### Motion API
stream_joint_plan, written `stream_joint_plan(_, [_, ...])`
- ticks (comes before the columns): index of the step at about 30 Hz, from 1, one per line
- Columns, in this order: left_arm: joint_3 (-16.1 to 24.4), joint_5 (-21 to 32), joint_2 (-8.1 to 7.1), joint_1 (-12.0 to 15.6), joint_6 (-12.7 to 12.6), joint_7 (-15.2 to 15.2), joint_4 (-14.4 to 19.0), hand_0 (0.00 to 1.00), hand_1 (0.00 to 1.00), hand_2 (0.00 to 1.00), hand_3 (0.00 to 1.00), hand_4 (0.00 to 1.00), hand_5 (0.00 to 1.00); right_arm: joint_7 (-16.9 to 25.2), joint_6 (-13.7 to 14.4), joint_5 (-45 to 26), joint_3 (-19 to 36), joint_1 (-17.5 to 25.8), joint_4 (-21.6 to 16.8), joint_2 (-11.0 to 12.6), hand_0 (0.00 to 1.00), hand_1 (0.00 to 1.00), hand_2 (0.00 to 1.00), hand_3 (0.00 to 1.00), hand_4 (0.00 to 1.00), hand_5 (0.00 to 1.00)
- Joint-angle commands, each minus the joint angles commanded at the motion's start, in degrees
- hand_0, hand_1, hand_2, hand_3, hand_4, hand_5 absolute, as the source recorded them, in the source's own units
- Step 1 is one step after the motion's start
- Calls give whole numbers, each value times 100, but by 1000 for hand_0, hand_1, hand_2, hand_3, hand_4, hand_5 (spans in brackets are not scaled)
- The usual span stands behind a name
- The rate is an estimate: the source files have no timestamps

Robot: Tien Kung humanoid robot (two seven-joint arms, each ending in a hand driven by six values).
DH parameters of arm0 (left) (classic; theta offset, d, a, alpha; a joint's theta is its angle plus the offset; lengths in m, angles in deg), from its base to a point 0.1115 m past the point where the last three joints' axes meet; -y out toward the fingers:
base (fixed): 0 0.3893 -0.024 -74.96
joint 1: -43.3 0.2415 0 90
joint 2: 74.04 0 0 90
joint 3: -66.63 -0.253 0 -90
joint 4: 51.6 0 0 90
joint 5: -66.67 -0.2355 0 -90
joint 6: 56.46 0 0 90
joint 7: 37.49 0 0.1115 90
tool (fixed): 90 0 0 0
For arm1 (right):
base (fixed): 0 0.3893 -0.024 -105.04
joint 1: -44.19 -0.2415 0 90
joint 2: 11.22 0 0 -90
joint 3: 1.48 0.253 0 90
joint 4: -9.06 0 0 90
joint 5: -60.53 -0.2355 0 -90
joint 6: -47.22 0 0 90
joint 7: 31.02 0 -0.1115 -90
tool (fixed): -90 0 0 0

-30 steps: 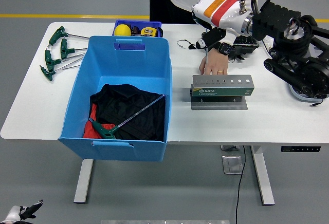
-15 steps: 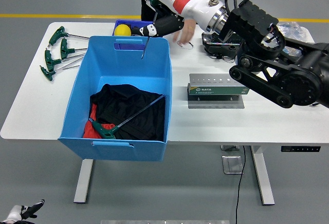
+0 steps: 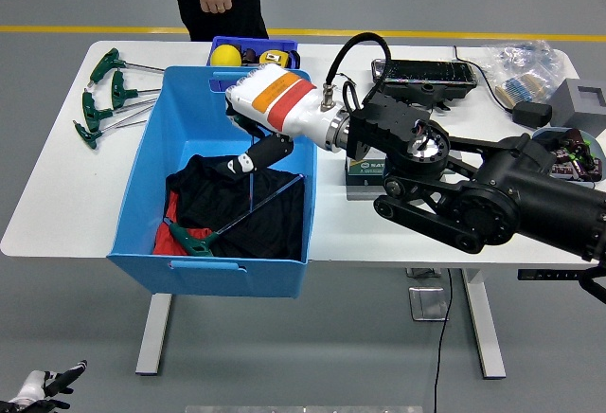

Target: Lift tool from toolbox,place it in box,lift tool from toolbox,place it in box

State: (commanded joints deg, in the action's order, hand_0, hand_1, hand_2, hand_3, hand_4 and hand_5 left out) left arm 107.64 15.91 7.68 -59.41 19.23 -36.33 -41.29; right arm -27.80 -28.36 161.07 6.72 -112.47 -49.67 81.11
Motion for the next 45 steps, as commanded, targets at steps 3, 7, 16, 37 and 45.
stream_joint_plan(3, [-6,-3,-4,-14,2,-1,0,539,487,655,696,745,709,-5,-99,201,-65,14,43,-21,318,479,572,491,966,629])
stream_joint_plan(7, [20,-47,-6,-21,5,11,0,536,485,655,696,745,709,-7,-266,335,-87,10,95,-39,667,760,862,750,998,640])
stream_joint_plan(16, [46,-62,1,-2,1,14,0,528,482,652,696,745,709,63,-138,438,-12,42,146,-38,809,910,998,998,998,621])
stream_joint_plan(37, [109,-38,59,86,-7,-3,0,544,485,657,697,745,711,366,-757,96,1159,854,-301,1442,934,942,998,998,998,732])
stream_joint_plan(45, [192,-153,80,176,24,33,0,561,494,661,697,745,711,785,-1001,-1213,2204,1624,-874,2543,952,937,991,976,998,838])
